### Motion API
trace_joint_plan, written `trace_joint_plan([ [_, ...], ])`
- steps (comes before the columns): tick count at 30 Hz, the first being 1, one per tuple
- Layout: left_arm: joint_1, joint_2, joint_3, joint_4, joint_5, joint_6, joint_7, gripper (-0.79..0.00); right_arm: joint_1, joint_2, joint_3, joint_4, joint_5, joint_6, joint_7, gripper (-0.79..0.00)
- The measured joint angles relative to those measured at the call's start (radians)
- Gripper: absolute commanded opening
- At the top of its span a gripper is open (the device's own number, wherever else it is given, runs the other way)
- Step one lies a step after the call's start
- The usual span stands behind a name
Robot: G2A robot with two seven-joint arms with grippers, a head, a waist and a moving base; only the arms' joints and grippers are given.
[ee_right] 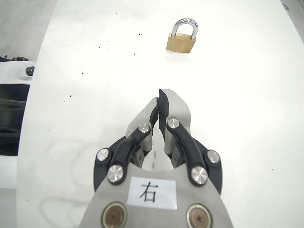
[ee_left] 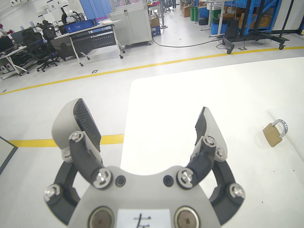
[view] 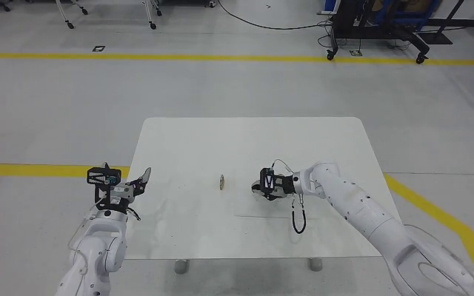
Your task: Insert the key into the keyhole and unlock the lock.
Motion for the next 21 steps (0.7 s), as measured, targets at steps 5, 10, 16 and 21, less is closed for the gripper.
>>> trace_joint_plan([
  [5,0.0,0.0,0.0,0.0,0.0,0.0,0.0,0.0,-0.044,0.023,0.03,-0.007,-0.049,0.036,-0.114,-0.785],
  [10,0.0,0.0,0.0,0.0,0.0,0.0,0.0,0.0,-0.044,0.023,0.031,-0.006,-0.046,0.036,-0.11,-0.785],
  [16,0.0,0.0,0.0,0.0,0.0,0.0,0.0,0.0,-0.075,0.025,0.058,-0.028,0.01,0.072,-0.19,-0.785],
  [21,0.0,0.0,0.0,0.0,0.0,0.0,0.0,0.0,-0.14,0.045,0.124,-0.039,0.051,0.106,-0.494,-0.785],
])
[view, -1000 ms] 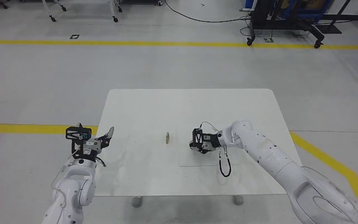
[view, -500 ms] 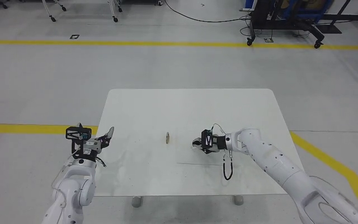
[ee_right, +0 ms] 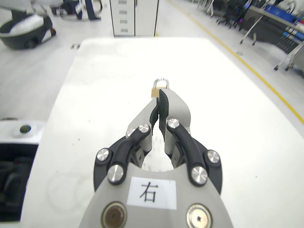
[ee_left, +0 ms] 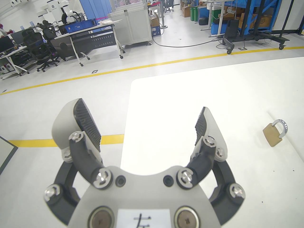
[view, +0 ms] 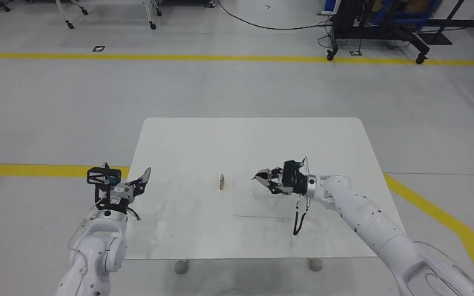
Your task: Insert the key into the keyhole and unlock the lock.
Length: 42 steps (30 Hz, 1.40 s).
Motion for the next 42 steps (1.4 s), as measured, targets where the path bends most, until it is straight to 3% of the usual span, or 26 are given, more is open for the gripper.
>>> trace_joint_plan([
  [5,0.0,0.0,0.0,0.0,0.0,0.0,0.0,0.0,-0.059,0.005,0.02,0.013,0.056,-0.026,-0.255,-0.785],
  [9,0.0,0.0,0.0,0.0,0.0,0.0,0.0,0.0,-0.063,-0.006,0.006,0.022,0.161,-0.048,-0.212,-0.785],
  [21,-0.012,-0.004,0.008,0.002,-0.062,-0.029,0.018,0.0,-0.066,-0.006,0.004,0.017,0.152,-0.052,-0.208,-0.785],
  [24,-0.039,-0.012,0.034,-0.002,-0.278,-0.168,0.014,0.0,-0.082,-0.011,0.003,-0.012,0.233,-0.105,-0.155,-0.785],
  [27,-0.099,-0.016,0.072,0.043,-0.571,-0.364,-0.072,0.0,-0.079,-0.025,-0.007,-0.002,0.347,-0.166,-0.094,-0.785],
  [32,-0.272,-0.022,0.217,0.156,-1.033,-0.59,-0.423,0.0,-0.057,-0.063,-0.088,0.006,0.546,-0.179,-0.023,-0.785],
  [35,-0.386,-0.023,0.271,0.267,-1.377,-0.566,-0.649,0.0,-0.027,-0.085,-0.136,0.032,0.669,-0.179,0.041,-0.785],
  [37,-0.419,-0.023,0.274,0.299,-1.518,-0.515,-0.753,0.0,-0.017,-0.091,-0.146,0.044,0.7,-0.179,0.07,-0.785],
  [42,-0.401,-0.023,0.272,0.283,-1.484,-0.518,-0.698,0.0,-0.018,-0.09,-0.145,0.043,0.696,-0.179,0.065,-0.785],
])
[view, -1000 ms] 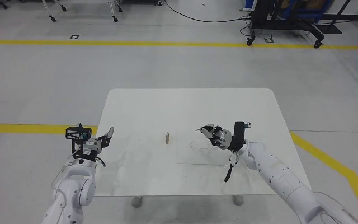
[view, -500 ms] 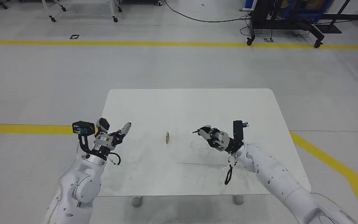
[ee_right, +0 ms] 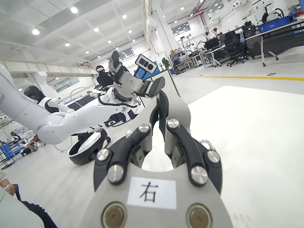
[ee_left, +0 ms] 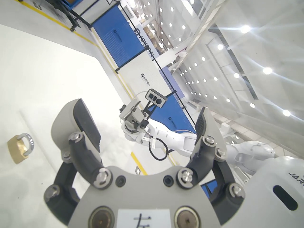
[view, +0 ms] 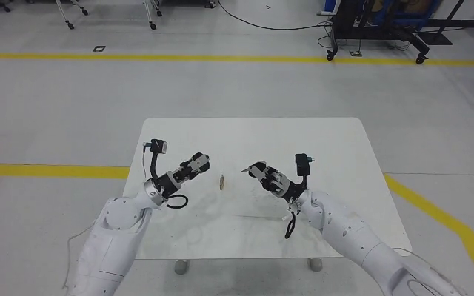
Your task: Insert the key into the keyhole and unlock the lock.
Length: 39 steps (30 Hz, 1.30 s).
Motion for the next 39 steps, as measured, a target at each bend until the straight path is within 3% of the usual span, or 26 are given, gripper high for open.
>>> trace_joint_plan([
  [6,0.013,0.004,0.002,-0.017,0.024,-0.044,-0.022,0.0,-0.018,-0.005,-0.001,-0.016,0.054,0.018,0.051,-0.785],
  [10,-0.017,0.008,0.019,0.002,0.008,-0.076,-0.102,-0.071,-0.038,-0.014,-0.02,-0.072,0.249,-0.001,0.13,-0.785],
  [14,-0.04,0.009,0.047,0.031,-0.013,-0.089,-0.172,-0.015,-0.034,-0.009,-0.046,-0.119,0.444,0.0,0.248,-0.785],
  [18,-0.052,0.01,0.067,0.039,-0.035,-0.096,-0.201,-0.065,-0.032,-0.002,-0.055,-0.134,0.567,0.0,0.366,-0.785],
  [22,-0.061,0.012,0.08,0.046,-0.038,-0.096,-0.222,-0.139,-0.028,-0.006,-0.068,-0.148,0.661,0.0,0.472,-0.785],
  [25,-0.067,0.013,0.09,0.048,-0.03,-0.096,-0.227,-0.299,-0.029,-0.01,-0.068,-0.153,0.714,0.0,0.529,-0.785],
  [26,-0.069,0.013,0.092,0.049,-0.025,-0.095,-0.227,-0.397,-0.029,-0.011,-0.066,-0.154,0.729,0.0,0.544,-0.785],
  [31,-0.076,0.015,0.102,0.054,-0.017,-0.087,-0.226,-0.576,-0.04,-0.017,-0.049,-0.16,0.794,0.0,0.631,-0.785],
  [39,-0.077,0.02,0.107,0.054,-0.014,-0.086,-0.224,-0.57,-0.052,-0.031,-0.015,-0.152,0.868,0.0,0.754,-0.785],
])
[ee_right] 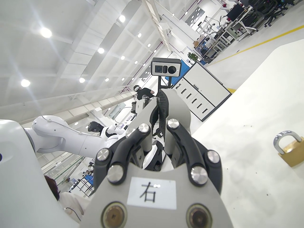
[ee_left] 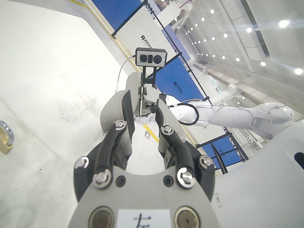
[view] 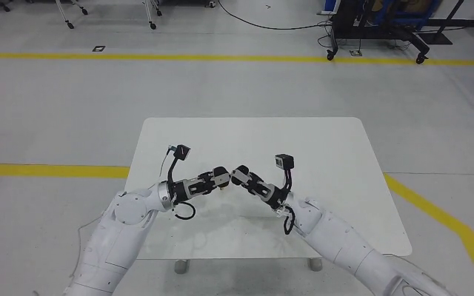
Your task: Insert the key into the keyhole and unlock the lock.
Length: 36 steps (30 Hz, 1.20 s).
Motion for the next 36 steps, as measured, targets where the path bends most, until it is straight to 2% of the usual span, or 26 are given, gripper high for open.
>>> trace_joint_plan([
  [3,0.001,0.002,0.005,-0.001,0.002,0.003,-0.003,-0.6,-0.006,-0.007,0.015,0.005,0.021,0.0,0.039,-0.785],
  [5,-0.001,0.003,0.01,-0.001,0.003,0.007,-0.009,-0.745,-0.012,-0.011,0.028,0.009,0.034,0.0,0.064,-0.785],
  [6,-0.002,0.003,0.012,0.0,0.004,0.008,-0.009,-0.785,-0.014,-0.013,0.033,0.01,0.039,0.0,0.074,-0.785],
  [15,-0.004,0.007,0.017,0.005,-0.014,0.006,0.01,-0.785,-0.037,-0.032,0.086,0.02,0.077,0.0,0.173,-0.785],
  [16,-0.004,0.007,0.017,0.004,-0.014,0.006,0.011,-0.785,-0.038,-0.035,0.092,0.025,0.079,0.0,0.189,-0.477],
  [17,-0.005,0.008,0.017,0.004,-0.012,0.006,0.011,-0.785,-0.038,-0.037,0.095,0.029,0.079,0.0,0.201,0.0],
  [21,-0.004,0.01,0.017,0.004,-0.008,0.005,0.017,-0.785,-0.039,-0.043,0.103,0.046,0.088,0.0,0.243,0.0],
  [33,0.009,0.009,0.008,0.006,-0.121,-0.001,0.062,-0.785,-0.039,-0.043,0.103,0.045,0.088,0.0,0.242,0.0],
  [36,0.009,0.01,0.009,0.005,-0.116,0.002,0.063,-0.785,-0.033,-0.041,0.109,0.046,0.043,0.042,0.251,0.0],
])
